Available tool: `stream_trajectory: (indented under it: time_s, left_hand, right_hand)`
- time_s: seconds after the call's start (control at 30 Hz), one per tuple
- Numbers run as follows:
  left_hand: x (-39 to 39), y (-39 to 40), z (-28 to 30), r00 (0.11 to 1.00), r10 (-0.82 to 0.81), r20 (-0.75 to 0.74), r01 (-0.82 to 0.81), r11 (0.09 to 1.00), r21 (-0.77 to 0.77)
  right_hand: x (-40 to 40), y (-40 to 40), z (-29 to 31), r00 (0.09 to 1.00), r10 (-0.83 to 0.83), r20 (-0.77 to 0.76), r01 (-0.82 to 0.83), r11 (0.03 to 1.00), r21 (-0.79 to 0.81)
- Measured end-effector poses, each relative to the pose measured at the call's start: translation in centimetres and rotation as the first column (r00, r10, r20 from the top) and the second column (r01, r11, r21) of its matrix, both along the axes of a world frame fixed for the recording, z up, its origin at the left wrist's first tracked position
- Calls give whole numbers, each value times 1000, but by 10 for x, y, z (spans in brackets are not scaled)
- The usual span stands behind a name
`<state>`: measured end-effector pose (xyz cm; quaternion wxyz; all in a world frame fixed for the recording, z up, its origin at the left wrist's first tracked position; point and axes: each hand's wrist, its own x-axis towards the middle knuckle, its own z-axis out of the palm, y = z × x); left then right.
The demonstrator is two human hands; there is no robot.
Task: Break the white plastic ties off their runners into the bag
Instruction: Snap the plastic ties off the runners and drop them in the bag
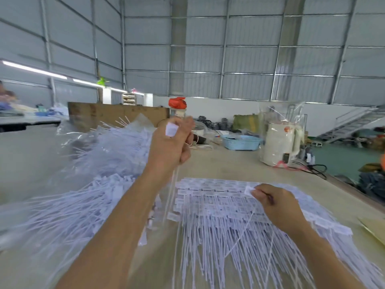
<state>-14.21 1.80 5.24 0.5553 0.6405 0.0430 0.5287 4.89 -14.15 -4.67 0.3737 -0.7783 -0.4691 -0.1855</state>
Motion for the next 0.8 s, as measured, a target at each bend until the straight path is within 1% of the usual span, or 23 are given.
stream_trajectory:
  time_s: [0.03,0.07,0.1,0.13,0.17,0.2,0.23,0.27,0.3,0.33,0.37,0.4,0.43,0.53,0.57,0.63,0.7,0.8]
  left_hand:
    - [-8,9,7,989,135,-64,-127,984,122]
    - [-15,19,11,941,300,-156,-252,930,266]
    - [-21,31,12,836,480,-266,-347,838,421]
    - [-26,44,10,669,643,-373,-378,727,574]
    - [-30,56,7,493,738,-460,-323,646,691]
    - [-33,67,1,361,760,-541,-218,632,743]
    - [-36,78,-8,268,733,-626,-109,668,736]
    - [-40,87,-19,184,685,-705,-17,719,695]
    - [-44,96,-31,99,650,-754,44,754,656]
    - [-48,105,-43,14,641,-768,77,765,640]
    - [-52,114,-54,-58,656,-753,87,754,651]
    - [-56,120,-62,-103,680,-726,87,733,674]
    - [-59,125,-68,-113,697,-708,80,717,692]
    - [-66,130,-68,-32,681,-731,56,732,679]
    - [-68,130,-65,-22,675,-738,55,738,673]
    - [-71,126,-59,-43,654,-755,50,756,652]
    - [-71,121,-52,-89,630,-771,54,776,628]
    - [-63,104,-37,-124,590,-798,99,807,582]
  right_hand:
    - [-1,-1,1,1000,-2,-3,2,1000,9]
    - [-2,-1,2,1000,1,-7,-1,1000,21]
    - [-3,-2,3,1000,2,-7,-2,1000,27]
    - [-4,-2,4,1000,-1,-7,1,1000,24]
    - [-6,-2,4,1000,-7,-6,7,1000,21]
    - [-7,-2,5,1000,-14,-6,15,1000,16]
    - [-8,-2,5,1000,-19,-6,19,1000,10]
    - [-8,-2,6,1000,-23,-8,23,1000,3]
    - [-8,-3,6,1000,-26,-10,26,1000,-5]
    - [-8,-3,6,1000,-28,-12,28,1000,-11]
    - [-8,-4,5,999,-30,-12,29,999,-14]
    - [-8,-4,5,999,-31,-11,31,999,-15]
    - [-8,-4,5,999,-30,-9,30,999,-14]
    - [-8,-4,6,1000,-29,-8,28,999,-19]
    - [-8,-4,6,1000,-27,-3,27,999,-21]
    - [-7,-4,6,1000,-21,1,21,1000,-14]
    - [-6,-3,6,1000,-12,-10,12,1000,-2]
    - [-7,-3,6,1000,-5,9,5,1000,16]
